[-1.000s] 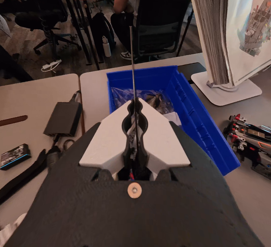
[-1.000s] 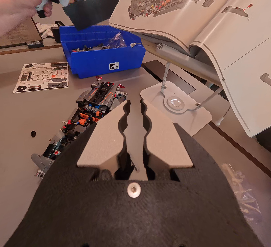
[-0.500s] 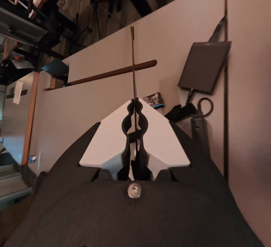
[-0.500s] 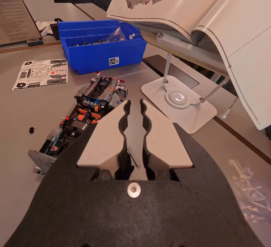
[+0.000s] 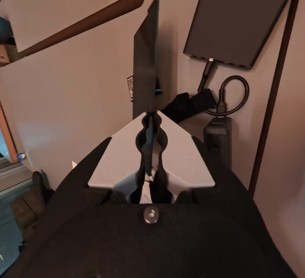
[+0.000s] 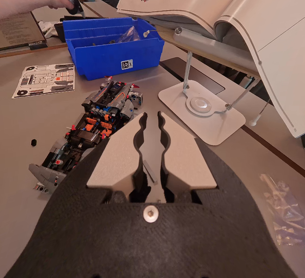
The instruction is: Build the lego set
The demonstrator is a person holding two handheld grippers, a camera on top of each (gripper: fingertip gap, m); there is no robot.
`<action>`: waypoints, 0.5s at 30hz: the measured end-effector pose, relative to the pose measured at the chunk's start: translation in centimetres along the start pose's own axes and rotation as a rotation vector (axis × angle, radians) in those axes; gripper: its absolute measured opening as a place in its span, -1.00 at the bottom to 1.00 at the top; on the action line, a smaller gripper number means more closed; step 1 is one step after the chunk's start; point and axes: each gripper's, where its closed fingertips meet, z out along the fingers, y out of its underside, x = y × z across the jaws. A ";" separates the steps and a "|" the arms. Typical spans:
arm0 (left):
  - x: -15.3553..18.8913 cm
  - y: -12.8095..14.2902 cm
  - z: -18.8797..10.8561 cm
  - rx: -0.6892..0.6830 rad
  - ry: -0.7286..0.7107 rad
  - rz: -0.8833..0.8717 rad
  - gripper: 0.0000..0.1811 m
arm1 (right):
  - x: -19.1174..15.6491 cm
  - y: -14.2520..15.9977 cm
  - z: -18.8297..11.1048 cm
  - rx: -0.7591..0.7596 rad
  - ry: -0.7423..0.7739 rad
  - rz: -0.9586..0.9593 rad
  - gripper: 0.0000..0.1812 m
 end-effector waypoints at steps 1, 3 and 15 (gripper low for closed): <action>0.2 0.1 0.1 -0.001 0.011 -0.011 -0.89 | 0.0 0.1 -0.1 0.000 0.001 0.001 -0.86; 0.4 0.2 -0.1 -0.001 0.036 -0.045 -0.77 | 0.0 0.3 -0.2 -0.006 0.004 0.005 -0.86; 8.5 -5.7 -16.5 0.493 0.349 -0.009 -0.44 | -1.1 1.3 -0.7 -0.039 0.006 0.043 -0.86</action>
